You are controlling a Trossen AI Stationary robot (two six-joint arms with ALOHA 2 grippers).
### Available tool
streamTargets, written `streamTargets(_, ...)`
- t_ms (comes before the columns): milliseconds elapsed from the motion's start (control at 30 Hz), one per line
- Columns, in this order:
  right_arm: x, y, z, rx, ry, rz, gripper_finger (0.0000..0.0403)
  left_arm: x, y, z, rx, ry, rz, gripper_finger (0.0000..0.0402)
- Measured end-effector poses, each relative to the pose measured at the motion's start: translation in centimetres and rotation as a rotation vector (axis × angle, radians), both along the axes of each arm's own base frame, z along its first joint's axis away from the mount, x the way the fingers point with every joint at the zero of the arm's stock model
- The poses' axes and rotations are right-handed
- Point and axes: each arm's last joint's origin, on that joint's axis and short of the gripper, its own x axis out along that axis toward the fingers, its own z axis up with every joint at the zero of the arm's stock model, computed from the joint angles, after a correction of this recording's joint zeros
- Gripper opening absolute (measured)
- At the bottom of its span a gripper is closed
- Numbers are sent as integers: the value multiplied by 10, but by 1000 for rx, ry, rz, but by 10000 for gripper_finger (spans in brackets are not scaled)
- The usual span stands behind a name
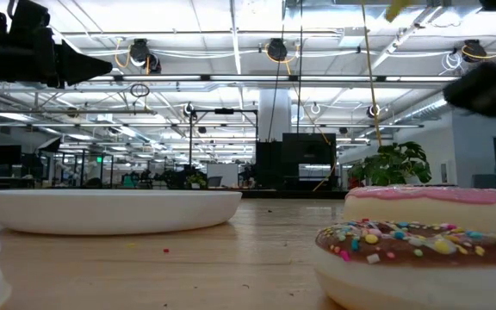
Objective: Pick & Place donuts
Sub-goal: Put the large blue donut on the gray plate
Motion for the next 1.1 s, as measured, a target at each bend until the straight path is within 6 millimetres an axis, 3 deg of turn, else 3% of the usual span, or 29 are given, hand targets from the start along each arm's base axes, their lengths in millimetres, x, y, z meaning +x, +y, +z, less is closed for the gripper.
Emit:
streamTargets(267,0,-5,61,-210,97,-51,16,0,0,0,0,0,0,42)
streamTargets(400,-1,-9,81,-277,105,-64,11,0,0,0,0,1,0,42)
streamTargets(1100,5,-22,85,-323,106,-111,19,0,0,-2,-23,10,-5,42)
